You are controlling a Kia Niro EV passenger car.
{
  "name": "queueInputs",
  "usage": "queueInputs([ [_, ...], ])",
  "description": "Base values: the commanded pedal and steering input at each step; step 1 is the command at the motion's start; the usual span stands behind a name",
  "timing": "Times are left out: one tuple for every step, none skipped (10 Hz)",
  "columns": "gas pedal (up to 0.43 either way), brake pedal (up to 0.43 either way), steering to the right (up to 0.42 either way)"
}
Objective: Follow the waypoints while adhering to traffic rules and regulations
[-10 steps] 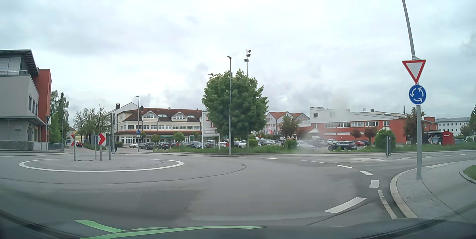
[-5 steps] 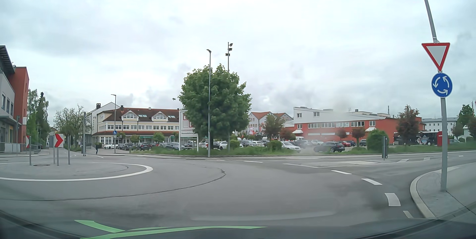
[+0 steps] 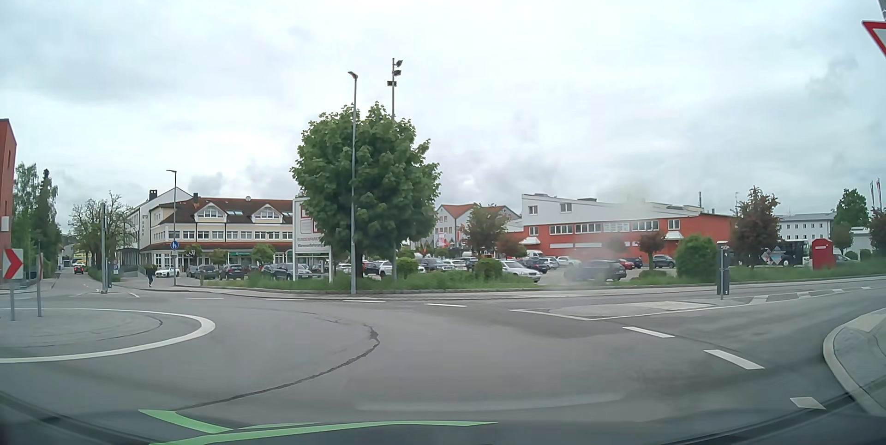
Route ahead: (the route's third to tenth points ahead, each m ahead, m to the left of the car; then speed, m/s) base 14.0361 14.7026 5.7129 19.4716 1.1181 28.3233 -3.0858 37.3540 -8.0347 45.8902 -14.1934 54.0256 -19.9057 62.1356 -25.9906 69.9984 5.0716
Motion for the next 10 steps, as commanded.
queueInputs([
  [0.138,0.000,0.025],
  [0.138,0.000,0.014],
  [0.118,0.000,-0.002],
  [0.098,0.000,-0.020],
  [0.059,0.000,-0.048],
  [0.059,0.000,-0.084],
  [0.059,0.000,-0.120],
  [0.047,0.000,-0.152],
  [0.047,0.000,-0.204],
  [0.039,0.000,-0.256],
])
